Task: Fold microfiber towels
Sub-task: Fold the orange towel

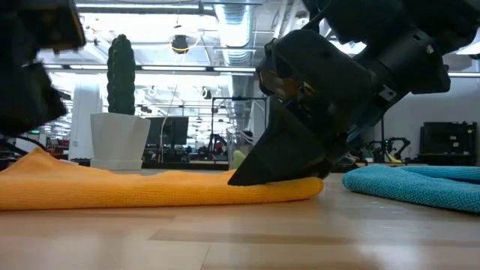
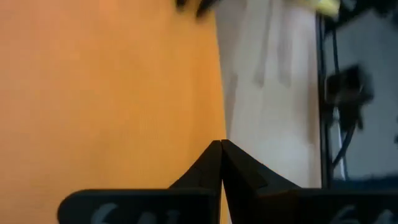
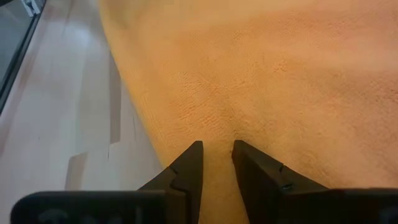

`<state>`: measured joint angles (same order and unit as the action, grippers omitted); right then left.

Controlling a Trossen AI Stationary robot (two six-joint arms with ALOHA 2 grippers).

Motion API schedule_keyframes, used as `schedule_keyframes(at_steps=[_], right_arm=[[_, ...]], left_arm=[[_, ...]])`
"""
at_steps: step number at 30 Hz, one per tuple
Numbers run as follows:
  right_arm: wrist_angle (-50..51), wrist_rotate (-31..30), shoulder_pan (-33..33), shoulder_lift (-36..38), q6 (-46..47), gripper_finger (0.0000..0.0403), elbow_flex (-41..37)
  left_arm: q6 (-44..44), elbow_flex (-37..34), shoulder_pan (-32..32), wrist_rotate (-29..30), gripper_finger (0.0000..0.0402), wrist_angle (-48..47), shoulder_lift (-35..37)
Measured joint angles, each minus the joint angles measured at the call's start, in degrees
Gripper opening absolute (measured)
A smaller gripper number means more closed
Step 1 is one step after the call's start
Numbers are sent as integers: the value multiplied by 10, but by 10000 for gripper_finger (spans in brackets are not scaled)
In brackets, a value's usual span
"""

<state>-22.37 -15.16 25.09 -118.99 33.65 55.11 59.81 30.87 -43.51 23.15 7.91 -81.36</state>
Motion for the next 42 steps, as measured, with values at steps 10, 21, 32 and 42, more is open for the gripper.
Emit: schedule_keyframes(at_steps=[10,21,32,42], right_arm=[[-2,0,0,-1,5,118,0],[0,0,-16,-2,9,118,1],[20,0,-86,84,-131,118,-2],[19,49,-167,162,-239,118,-1]], left_arm=[[30,1,-78,60,0,38,-97],[53,58,-93,26,0,-69,-169],[61,50,-55,65,0,-334,-64],[99,51,-38,56,0,-422,-4]])
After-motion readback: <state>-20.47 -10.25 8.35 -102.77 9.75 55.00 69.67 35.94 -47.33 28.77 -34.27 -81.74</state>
